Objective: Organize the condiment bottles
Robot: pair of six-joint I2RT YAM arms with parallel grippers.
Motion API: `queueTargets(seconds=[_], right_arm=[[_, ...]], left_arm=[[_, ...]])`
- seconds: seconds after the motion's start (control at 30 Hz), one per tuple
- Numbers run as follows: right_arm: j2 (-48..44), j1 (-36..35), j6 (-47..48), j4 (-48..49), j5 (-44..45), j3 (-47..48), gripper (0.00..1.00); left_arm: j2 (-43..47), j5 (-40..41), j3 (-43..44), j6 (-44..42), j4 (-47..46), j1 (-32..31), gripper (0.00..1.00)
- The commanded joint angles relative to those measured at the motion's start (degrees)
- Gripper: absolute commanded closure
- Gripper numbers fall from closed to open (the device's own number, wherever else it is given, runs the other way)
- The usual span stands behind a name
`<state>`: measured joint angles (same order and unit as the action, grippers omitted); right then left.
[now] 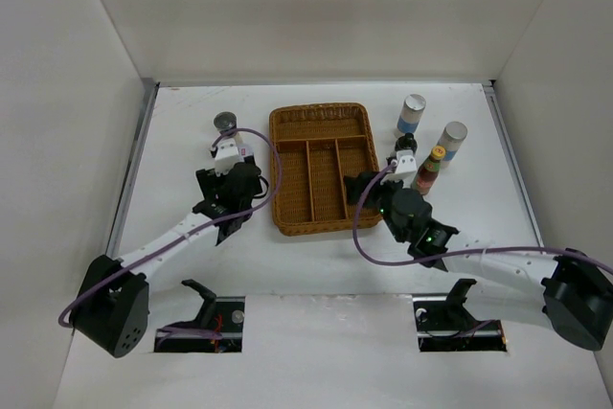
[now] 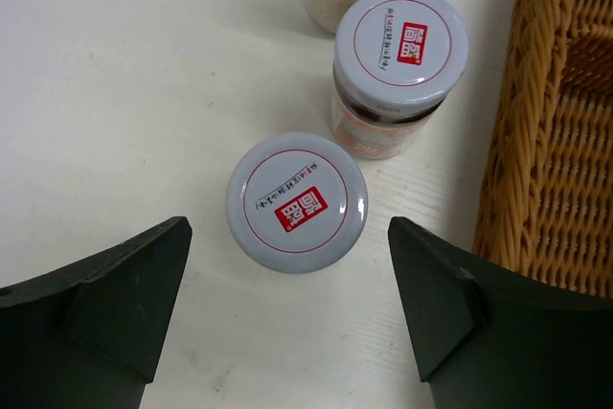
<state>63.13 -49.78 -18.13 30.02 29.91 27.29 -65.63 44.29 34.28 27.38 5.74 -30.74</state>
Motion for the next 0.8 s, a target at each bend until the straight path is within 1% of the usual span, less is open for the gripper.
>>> queueTargets(seconds=[0.0,0.17,0.27,0.33,0.43,0.5,0.57,0.67,0.73,0.77], right_arm=[[-1.3,-1.2,0.8,2.1,1.5,1.7,0.18],[-0.4,-1.2,1.0,1.5,1.6,2.1,0.19],[0.2,-1.2,1.1,2.1,1.5,2.0,0.19],[0.8,-1.2,1.2,1.9,1.6,2.3,0.19],[0.3,-1.7,1.4,2.1,1.6,2.2,0.19],[-0.5,-1.8,1.3,2.5,1.6,1.8,0.19],[-1.3,-1.9,1.3,2.7,1.5,1.5,0.19],[-2.8,-1.9,0.8,2.8,1.3,0.9,0.19],[-3.4,-1.6,0.4,2.9,0.9,0.6,0.19],[-3.5,-1.4,0.2,2.9,0.9,0.4,0.19]], left_arm=[[-1.6,-0.2,2.5,-0.1,-3.4,1.6,0.18],[-4.7,-2.5,2.9,0.0,-7.0,3.2,0.26],[-6.1,-4.3,3.2,0.0,-8.6,4.9,0.34],[-6.3,-5.7,3.1,0.1,-9.7,5.4,0.45],[-5.1,-5.6,2.4,0.1,-9.3,5.3,0.63],[-1.0,-5.4,1.8,0.0,-8.2,4.5,0.70],[4.8,-4.0,2.2,-0.5,-5.8,2.1,0.73],[11.9,-1.2,5.8,-0.7,0.4,-2.5,0.74],[13.2,-1.0,9.0,-0.7,1.5,-5.5,0.74],[12.2,-1.2,11.0,-0.8,1.1,-6.8,0.74]])
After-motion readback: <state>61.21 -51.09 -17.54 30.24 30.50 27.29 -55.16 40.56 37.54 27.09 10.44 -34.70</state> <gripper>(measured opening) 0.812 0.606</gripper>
